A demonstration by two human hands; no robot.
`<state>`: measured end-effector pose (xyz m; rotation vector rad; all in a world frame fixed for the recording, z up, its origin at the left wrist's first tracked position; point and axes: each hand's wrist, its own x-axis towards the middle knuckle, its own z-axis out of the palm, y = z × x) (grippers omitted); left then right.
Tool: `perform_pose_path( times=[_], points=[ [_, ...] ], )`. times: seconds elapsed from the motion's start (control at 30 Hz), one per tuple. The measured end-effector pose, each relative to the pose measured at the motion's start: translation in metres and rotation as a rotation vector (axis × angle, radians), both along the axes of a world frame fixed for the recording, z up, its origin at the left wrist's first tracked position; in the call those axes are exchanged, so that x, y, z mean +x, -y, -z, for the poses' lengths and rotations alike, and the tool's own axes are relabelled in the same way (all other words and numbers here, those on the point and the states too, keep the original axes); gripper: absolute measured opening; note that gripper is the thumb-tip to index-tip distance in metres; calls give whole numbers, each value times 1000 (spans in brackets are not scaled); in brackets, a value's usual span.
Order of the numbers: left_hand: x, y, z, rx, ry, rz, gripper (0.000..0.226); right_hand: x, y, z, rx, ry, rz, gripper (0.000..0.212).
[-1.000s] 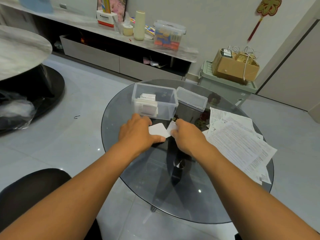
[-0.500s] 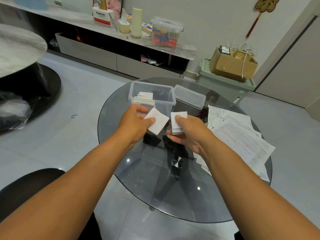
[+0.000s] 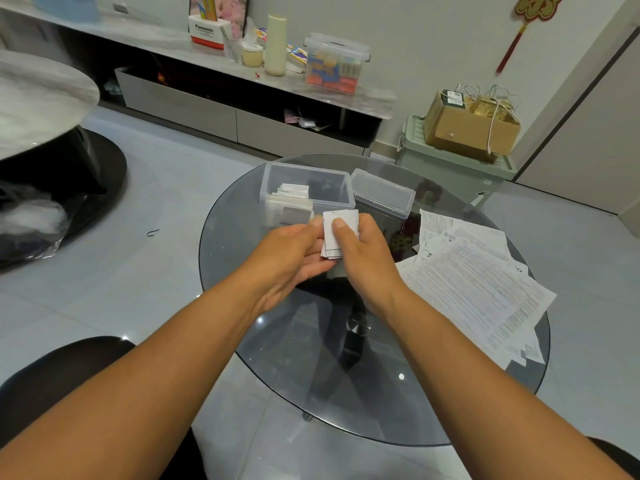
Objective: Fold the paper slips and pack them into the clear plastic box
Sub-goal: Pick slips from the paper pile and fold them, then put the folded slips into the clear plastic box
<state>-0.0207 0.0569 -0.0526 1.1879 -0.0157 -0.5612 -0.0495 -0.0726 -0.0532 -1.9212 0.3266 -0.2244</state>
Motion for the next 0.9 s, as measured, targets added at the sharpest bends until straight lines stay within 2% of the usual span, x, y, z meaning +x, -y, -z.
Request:
perform_pose_path(
  times=[0.07,0.2,0.27,0.33,0.37,0.43,0.47,0.5,0.6,0.7,0.8,0.9],
  points=[
    [-2,2,2,1,55,-19,22,-1,-1,0,-55,17,18,26],
    [-2,6,8,24,82,-95,22,0,-5,-2,106,-40,50,32],
    [-1,4,8,181,188,-136,18,2,-4,-4,69,-49,61,30],
    [4,-1,5,496,486,-207,13,3,2,-9,-168,-14,59,26],
    [7,-5,2,641,654,-244,12,3,7,-10,-371,-6,42,23],
    [18,-13,-3,880,928,-277,25,3,16,-11,-861,-57,-38,13],
    [25,-19,-3,976,1002,-256,34,2,17,-8,-1028,-116,-105,8],
    [31,-22,-4,1065,1018,-216,41,1,19,-4,-1098,-185,-164,8],
    [40,-31,-3,1208,953,-131,40,-4,21,3,-1019,-256,-236,15],
    [39,-35,-10,1160,891,-130,24,-7,25,-12,-884,-125,-196,7],
    [34,-39,-19,1113,823,-37,17,-7,28,-42,-743,-18,-133,16],
    [23,-42,-29,1119,805,60,15,-5,34,-67,-641,-4,-133,19]
  ],
)
